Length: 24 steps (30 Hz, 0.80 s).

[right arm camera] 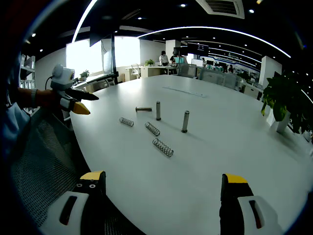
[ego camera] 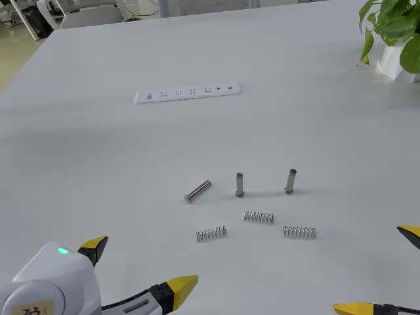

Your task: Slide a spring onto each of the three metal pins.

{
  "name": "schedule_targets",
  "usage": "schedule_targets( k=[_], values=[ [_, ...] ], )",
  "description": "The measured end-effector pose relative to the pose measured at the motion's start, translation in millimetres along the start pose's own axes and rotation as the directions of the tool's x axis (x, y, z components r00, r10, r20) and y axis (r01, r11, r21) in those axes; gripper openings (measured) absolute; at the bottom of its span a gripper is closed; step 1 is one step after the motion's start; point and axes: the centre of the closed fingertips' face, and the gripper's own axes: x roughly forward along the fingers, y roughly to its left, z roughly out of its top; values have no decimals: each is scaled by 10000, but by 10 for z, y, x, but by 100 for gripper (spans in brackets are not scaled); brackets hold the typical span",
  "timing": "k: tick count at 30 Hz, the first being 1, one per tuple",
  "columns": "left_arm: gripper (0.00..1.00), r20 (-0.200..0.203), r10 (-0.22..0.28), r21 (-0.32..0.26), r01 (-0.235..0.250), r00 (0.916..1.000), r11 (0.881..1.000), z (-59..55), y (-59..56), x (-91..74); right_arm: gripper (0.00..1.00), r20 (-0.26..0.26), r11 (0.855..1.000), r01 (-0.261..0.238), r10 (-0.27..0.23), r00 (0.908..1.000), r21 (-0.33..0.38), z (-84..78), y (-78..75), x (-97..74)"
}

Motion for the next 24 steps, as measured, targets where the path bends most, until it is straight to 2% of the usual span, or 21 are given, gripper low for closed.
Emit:
schedule_targets(
  k=[5, 15, 24],
  values=[
    [97, 49, 16, -60, -16, 10000, 10000, 12, 3, -1, 98, 83, 10000, 26, -26, 10000, 78, -15, -46, 0],
    [97, 4, -47, -61, 48, 10000, 10000, 11, -14, 10, 98, 150, 9999, 47, -48, 9999, 103, 24, -30, -15],
    [97, 100, 100, -254, -98, 9999, 9996, 36, 52, 15, 98, 133, 10000, -86, 86, 9999, 7, 54, 9, -8]
  ],
)
